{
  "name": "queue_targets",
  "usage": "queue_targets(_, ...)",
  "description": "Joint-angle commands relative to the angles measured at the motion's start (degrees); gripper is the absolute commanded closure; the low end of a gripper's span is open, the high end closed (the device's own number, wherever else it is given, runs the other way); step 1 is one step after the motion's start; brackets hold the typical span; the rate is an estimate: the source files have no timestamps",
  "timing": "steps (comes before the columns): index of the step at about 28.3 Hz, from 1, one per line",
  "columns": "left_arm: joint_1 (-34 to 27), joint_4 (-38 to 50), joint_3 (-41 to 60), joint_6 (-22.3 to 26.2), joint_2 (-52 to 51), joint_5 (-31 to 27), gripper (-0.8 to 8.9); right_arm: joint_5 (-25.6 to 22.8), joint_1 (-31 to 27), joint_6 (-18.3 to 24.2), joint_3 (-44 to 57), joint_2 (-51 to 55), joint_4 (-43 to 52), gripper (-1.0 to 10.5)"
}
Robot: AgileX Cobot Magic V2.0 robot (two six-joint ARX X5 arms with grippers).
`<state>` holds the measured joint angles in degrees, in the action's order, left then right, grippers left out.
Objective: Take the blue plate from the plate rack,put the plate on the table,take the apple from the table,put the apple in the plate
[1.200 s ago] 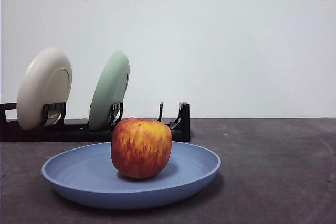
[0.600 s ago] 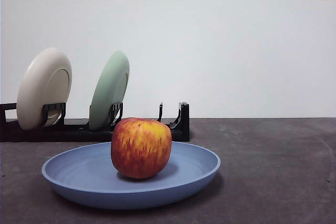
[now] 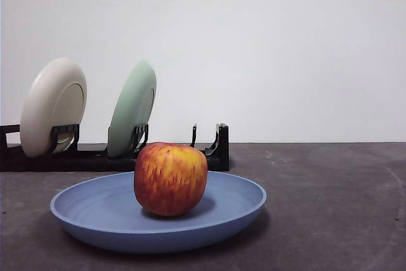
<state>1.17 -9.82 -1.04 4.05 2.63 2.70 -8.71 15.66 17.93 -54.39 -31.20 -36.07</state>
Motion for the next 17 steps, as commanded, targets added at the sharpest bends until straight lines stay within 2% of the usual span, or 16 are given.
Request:
queue_targets(1,-0.17,0.42,0.59,0.61,0.02,0.31,8.15,0.44,-3.85,2.73,8.76,4.87,4.9,9.5)
queue_targets(3,-0.17,0.42,0.59,0.61,0.02,0.31,8.15,1.07,-6.32,2.67,14.4,7.65,7.74,9.5)
queue_targets(4,-0.17,0.42,0.59,0.61,0.02,0.31,8.16,2.91,-7.93,2.62,18.43,9.51,10.01,9.5)
queue_targets(11,-0.17,0.39,0.59,0.61,0.02,0.31,8.15,20.15,-14.67,1.9,39.08,19.96,24.13,9.5)
queue_targets(14,-0.17,0.42,0.59,0.61,0.02,0.31,8.15,21.05,-17.29,-2.84,43.8,23.08,26.58,9.5)
queue_targets(17,-0.17,0.42,0.59,0.61,0.02,0.31,8.15,18.29,-19.26,-5.84,45.77,25.2,26.6,9.5)
